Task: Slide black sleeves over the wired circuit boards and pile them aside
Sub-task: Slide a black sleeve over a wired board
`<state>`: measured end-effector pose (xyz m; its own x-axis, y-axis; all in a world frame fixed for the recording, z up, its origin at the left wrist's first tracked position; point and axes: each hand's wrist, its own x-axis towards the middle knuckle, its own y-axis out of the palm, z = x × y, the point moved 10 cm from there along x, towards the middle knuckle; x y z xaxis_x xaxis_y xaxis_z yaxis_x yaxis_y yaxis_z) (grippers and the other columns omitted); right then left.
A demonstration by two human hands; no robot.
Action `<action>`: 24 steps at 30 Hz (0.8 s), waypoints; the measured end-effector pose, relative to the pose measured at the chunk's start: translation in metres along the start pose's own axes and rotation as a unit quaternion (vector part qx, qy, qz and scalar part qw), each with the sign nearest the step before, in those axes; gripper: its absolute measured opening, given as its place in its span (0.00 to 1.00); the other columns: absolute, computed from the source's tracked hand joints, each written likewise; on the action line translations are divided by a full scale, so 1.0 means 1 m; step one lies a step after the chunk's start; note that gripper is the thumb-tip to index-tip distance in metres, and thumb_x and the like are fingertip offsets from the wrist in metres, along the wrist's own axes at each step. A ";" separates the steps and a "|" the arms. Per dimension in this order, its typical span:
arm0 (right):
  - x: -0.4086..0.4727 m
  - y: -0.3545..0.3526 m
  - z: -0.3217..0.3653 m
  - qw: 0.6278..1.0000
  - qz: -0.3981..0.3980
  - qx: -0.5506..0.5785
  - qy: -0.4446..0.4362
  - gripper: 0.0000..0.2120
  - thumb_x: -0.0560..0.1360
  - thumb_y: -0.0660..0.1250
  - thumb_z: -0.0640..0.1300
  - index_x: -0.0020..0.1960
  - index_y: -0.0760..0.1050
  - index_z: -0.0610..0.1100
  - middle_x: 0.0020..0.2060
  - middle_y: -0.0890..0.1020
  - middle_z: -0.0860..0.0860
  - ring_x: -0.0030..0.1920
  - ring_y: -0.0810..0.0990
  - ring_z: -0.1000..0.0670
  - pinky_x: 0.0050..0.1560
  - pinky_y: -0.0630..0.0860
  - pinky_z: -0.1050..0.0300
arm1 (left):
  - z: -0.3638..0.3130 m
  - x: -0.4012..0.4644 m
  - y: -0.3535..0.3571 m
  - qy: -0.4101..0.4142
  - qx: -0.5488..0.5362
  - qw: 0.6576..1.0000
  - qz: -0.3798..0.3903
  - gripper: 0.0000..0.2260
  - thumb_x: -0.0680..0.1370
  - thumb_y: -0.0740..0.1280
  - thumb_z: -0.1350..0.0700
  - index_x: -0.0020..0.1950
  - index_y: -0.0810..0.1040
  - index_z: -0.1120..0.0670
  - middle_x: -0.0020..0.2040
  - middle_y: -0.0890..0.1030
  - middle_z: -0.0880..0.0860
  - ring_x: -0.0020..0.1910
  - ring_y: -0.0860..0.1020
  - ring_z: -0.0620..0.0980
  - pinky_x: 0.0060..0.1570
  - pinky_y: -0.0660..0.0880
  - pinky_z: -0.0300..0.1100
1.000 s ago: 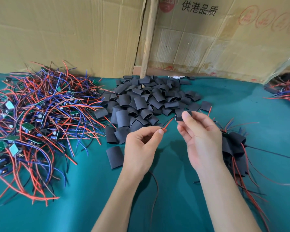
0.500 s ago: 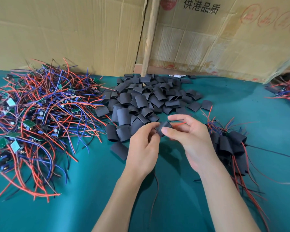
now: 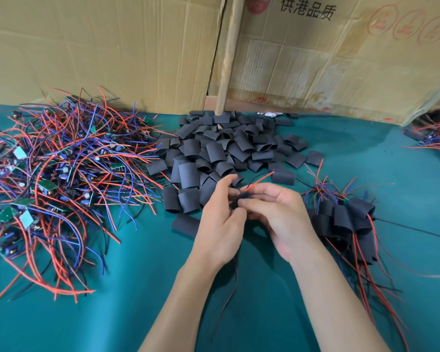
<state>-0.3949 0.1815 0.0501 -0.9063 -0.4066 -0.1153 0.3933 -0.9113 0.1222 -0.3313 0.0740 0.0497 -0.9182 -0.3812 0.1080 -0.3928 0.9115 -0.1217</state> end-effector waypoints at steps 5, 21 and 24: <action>0.004 -0.031 0.016 0.986 -0.063 0.149 -0.034 0.11 0.72 0.70 0.27 0.44 0.85 0.42 0.41 0.85 0.46 0.39 0.83 0.50 0.37 0.77 0.65 | -0.001 0.000 0.004 0.033 0.066 0.997 0.008 0.16 0.75 0.68 0.63 0.61 0.79 0.50 0.47 0.82 0.45 0.44 0.78 0.41 0.48 0.74 0.31; 0.002 -0.024 0.021 0.992 -0.070 -0.027 -0.102 0.07 0.72 0.76 0.32 0.47 0.83 0.40 0.36 0.85 0.50 0.37 0.82 0.52 0.37 0.78 0.62 | 0.014 0.004 0.003 -0.003 -0.064 0.998 -0.011 0.12 0.79 0.72 0.63 0.54 0.71 0.52 0.46 0.87 0.52 0.44 0.86 0.52 0.45 0.84 0.54; 0.004 -0.031 0.017 0.994 -0.075 0.033 -0.077 0.07 0.72 0.76 0.32 0.48 0.82 0.39 0.38 0.85 0.49 0.40 0.83 0.51 0.38 0.79 0.61 | 0.011 0.005 0.001 0.012 -0.073 0.997 -0.015 0.10 0.80 0.70 0.62 0.54 0.71 0.50 0.48 0.87 0.49 0.44 0.86 0.53 0.44 0.84 0.51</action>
<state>-0.4129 0.2094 0.0624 -0.9688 -0.2476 0.0138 0.2460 -0.9525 0.1797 -0.3366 0.0717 0.0390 -0.9042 -0.4058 0.1329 -0.4061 0.9135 0.0257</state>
